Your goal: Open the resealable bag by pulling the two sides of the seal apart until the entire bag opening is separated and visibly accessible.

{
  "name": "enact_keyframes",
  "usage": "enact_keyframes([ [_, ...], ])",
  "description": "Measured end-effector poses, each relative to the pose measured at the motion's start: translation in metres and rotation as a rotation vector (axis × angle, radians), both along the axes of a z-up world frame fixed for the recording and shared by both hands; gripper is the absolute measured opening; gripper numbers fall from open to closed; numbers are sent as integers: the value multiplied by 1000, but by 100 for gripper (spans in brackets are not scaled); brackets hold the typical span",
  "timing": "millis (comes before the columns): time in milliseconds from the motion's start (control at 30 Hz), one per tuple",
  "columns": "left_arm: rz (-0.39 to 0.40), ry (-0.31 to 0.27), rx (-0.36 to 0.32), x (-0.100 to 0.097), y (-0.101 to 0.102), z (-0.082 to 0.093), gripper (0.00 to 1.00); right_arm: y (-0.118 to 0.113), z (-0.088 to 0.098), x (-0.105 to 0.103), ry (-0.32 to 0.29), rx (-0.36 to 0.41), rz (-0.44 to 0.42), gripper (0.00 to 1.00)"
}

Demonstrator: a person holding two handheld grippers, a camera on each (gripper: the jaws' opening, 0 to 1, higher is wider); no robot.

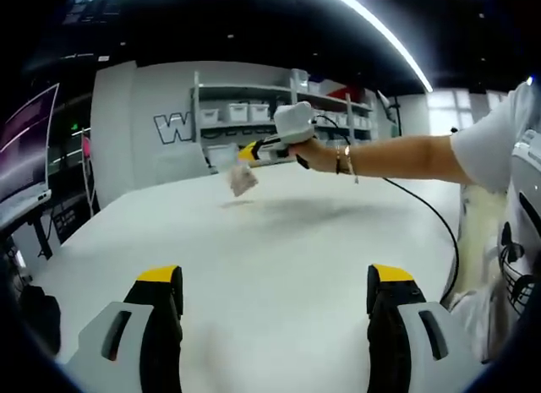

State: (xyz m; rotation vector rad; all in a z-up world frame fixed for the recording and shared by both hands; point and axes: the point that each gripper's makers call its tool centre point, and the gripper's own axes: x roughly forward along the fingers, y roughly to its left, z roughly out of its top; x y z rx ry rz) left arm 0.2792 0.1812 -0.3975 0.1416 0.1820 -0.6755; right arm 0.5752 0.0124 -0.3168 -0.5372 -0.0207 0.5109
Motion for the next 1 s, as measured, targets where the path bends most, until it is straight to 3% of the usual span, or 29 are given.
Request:
enact_keyframes([
  [1000,-54,-12,20,-13,-20,1,88,-51,1,-63,-2,45,-44,0],
])
